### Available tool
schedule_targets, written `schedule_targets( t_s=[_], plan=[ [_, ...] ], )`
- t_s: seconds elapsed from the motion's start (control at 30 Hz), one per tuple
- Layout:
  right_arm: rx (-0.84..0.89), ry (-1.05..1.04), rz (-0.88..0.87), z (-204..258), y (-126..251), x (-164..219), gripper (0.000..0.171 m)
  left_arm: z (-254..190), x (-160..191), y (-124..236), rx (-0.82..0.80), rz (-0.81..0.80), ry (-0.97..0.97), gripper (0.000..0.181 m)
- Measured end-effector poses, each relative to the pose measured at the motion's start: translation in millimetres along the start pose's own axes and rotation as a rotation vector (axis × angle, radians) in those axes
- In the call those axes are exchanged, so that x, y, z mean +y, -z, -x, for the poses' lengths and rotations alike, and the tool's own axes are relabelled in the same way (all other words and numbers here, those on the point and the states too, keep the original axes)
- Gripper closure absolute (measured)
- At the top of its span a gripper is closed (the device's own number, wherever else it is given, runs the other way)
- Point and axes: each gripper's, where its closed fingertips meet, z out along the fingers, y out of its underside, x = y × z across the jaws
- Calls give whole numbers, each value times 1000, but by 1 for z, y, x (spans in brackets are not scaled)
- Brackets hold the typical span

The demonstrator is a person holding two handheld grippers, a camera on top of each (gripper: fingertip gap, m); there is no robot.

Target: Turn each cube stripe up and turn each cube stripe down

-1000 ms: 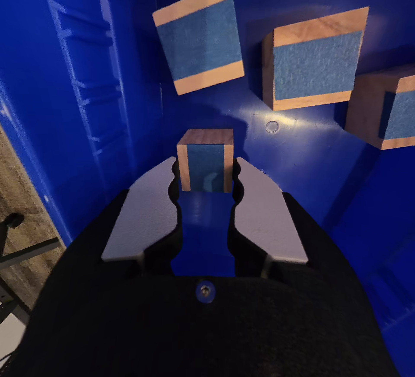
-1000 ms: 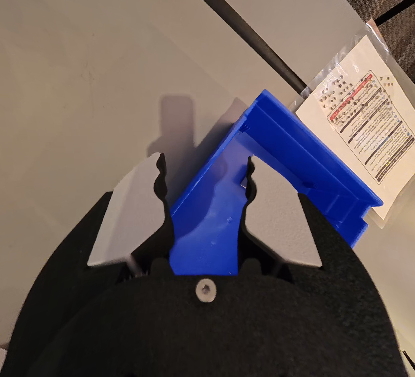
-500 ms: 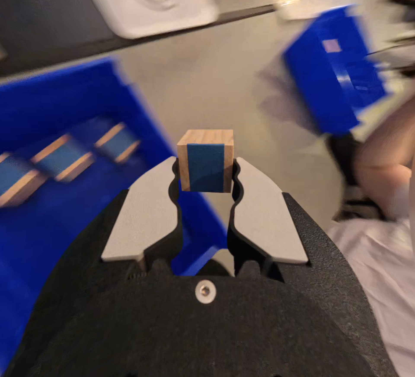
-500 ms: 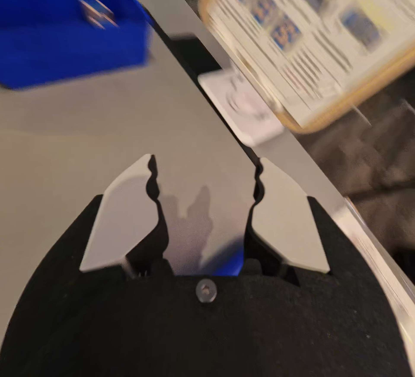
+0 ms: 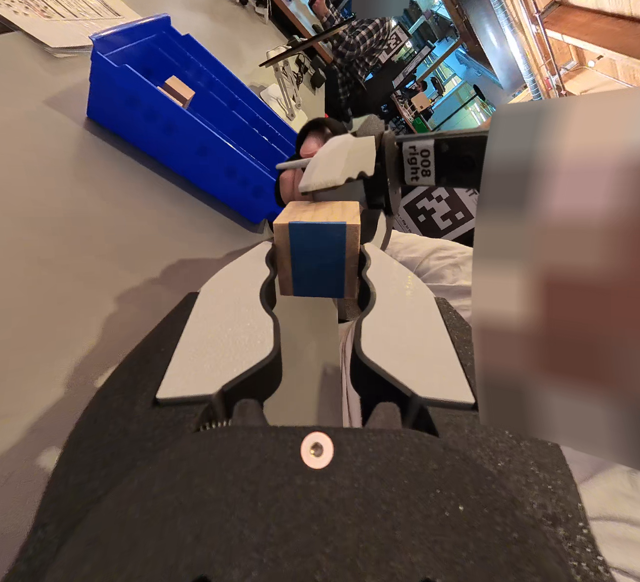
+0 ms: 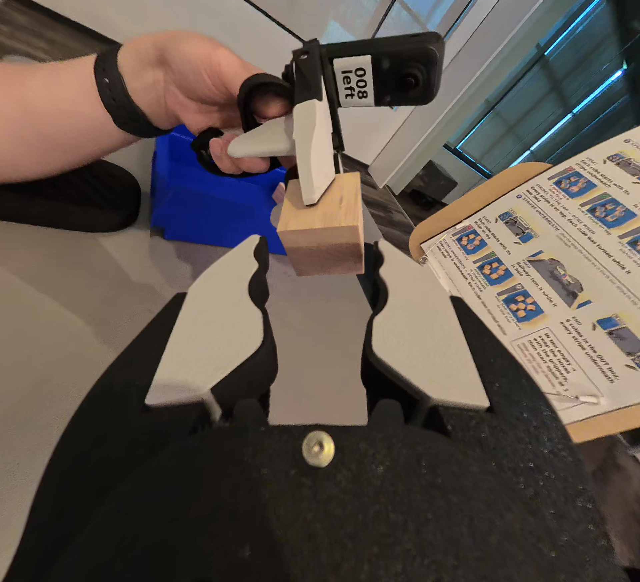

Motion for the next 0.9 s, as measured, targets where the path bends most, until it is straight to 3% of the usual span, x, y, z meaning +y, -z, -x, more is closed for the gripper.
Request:
schedule_targets(
  t_s=[0.1, 0.37, 0.5, 0.6, 0.7, 0.8, 0.9],
  plan=[
    [31, 46, -11, 0, 0, -2, 127, -1, 1, -3, 22, 2, 13, 137],
    [26, 61, 4, 0, 1, 2, 128, 0, 2, -5, 28, 13, 23, 134],
    [1, 48, 6, -7, 10, -1, 128, 8, 0, 3, -66, 18, -29, 115],
    [64, 80, 41, -38, 39, -7, 128, 11, -6, 17, -157, -3, -84, 110],
    [183, 26, 84, -91, 92, -3, 128, 3, -10, 29, -189, -23, -136, 112],
    [280, -89, 253, -140, 151, 44, 128, -9, -15, 37, -171, -59, -161, 119],
    [315, -201, 507, -165, 196, 128, 128, -20, -16, 38, -120, -70, -185, 131]
  ],
)
